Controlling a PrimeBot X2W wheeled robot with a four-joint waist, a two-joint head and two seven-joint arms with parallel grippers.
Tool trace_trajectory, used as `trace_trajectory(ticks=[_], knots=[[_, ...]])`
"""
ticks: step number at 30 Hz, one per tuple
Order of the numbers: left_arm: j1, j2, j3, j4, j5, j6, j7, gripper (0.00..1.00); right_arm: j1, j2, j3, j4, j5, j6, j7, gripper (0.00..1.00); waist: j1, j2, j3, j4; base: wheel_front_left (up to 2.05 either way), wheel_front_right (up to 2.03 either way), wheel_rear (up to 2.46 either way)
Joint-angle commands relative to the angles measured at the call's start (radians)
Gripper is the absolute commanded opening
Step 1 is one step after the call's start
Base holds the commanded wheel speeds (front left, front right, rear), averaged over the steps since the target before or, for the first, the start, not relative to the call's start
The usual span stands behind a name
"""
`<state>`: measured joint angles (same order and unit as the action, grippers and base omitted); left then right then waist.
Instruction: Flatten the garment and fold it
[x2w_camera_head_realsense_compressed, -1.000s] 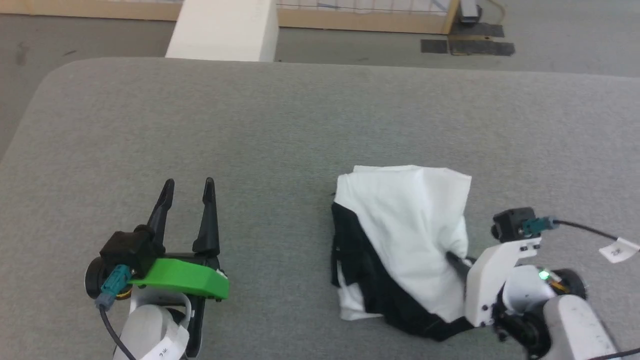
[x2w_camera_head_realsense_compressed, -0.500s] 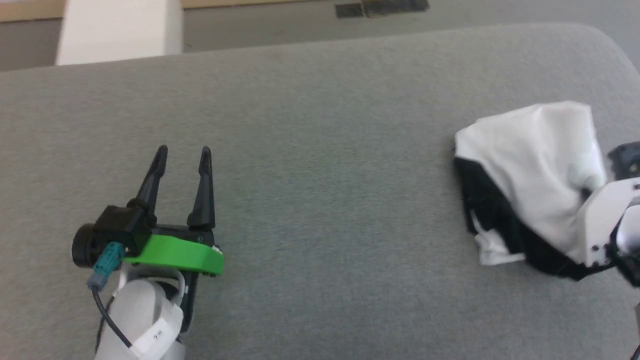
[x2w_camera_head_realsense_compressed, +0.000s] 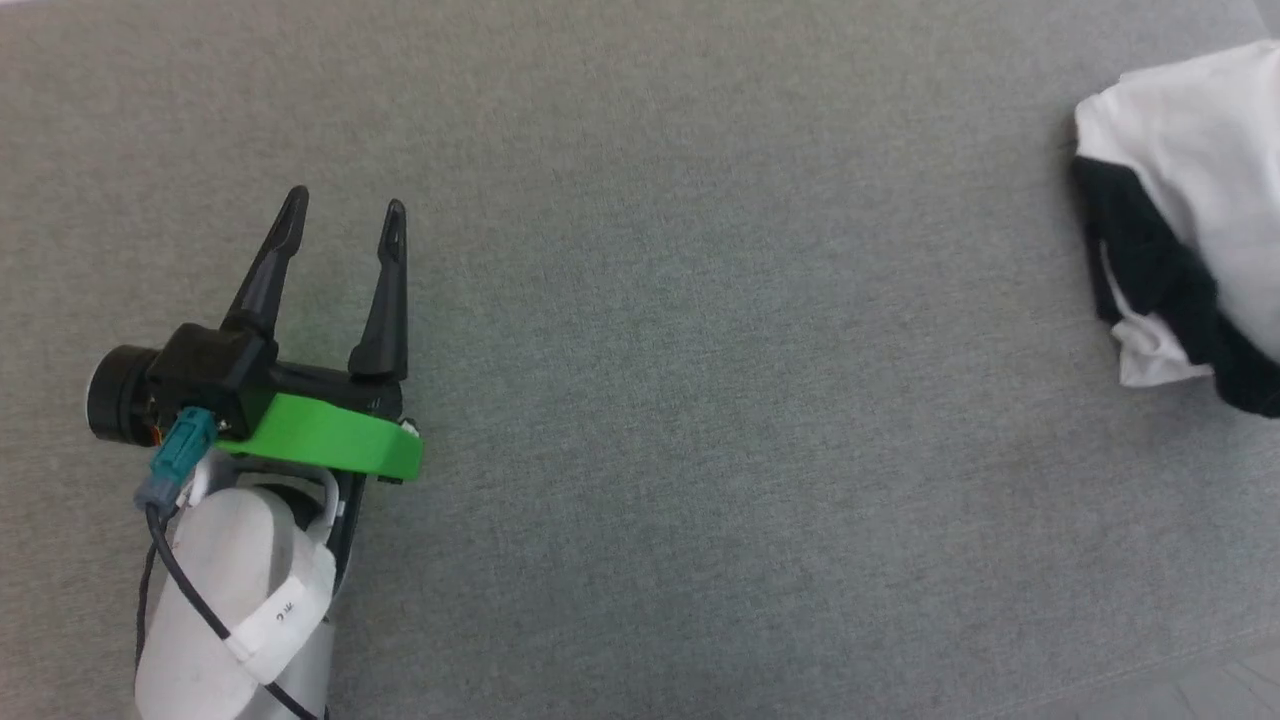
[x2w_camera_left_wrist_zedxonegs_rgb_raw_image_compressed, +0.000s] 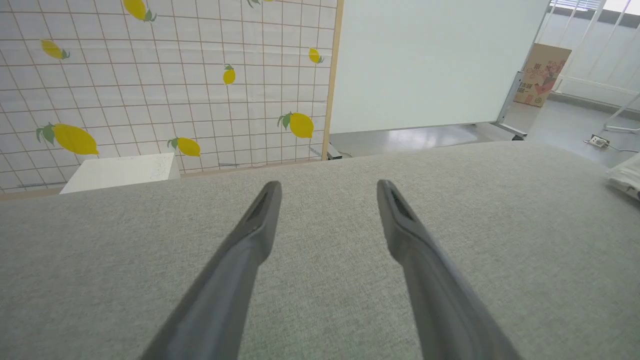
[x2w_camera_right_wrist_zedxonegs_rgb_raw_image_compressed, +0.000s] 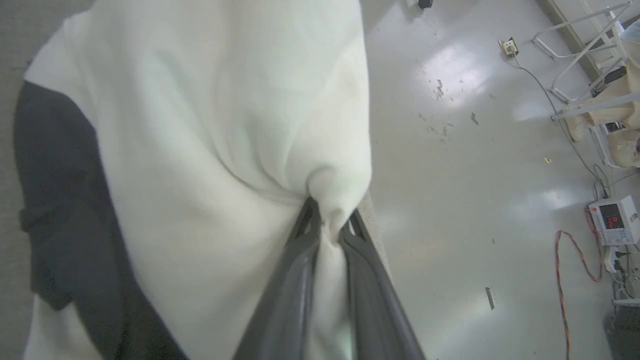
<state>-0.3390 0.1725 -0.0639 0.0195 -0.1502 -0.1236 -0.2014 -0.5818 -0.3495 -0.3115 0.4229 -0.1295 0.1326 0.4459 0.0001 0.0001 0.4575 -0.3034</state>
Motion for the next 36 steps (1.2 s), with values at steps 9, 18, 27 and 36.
trace_trajectory(ticks=[9,18,27,36], knots=[[-0.016,0.022,0.001,-0.002,-0.008,0.000,0.000,1.00,-0.104,0.011,-0.131,0.127,-0.159,-0.002,-0.126,0.01,-0.0001,-0.0001,0.067,0.046,0.00,0.00,0.00],[0.017,-0.021,-0.004,0.066,-0.037,0.011,-0.041,1.00,-0.073,0.026,-0.177,0.128,-0.189,-0.002,-0.270,1.00,-0.0001,-0.0001,-0.067,0.101,0.00,0.00,0.00],[0.086,-0.070,0.001,0.133,-0.073,0.022,-0.059,1.00,0.088,0.100,-0.048,-0.043,0.043,-0.002,-0.493,1.00,-0.0001,-0.0001,-0.256,0.178,0.00,0.00,0.00],[0.140,-0.093,0.007,0.168,-0.068,0.034,-0.060,1.00,0.295,0.178,0.103,-0.263,0.182,-0.002,-0.579,1.00,-0.0001,-0.0001,-0.363,0.259,0.00,0.00,0.00]])
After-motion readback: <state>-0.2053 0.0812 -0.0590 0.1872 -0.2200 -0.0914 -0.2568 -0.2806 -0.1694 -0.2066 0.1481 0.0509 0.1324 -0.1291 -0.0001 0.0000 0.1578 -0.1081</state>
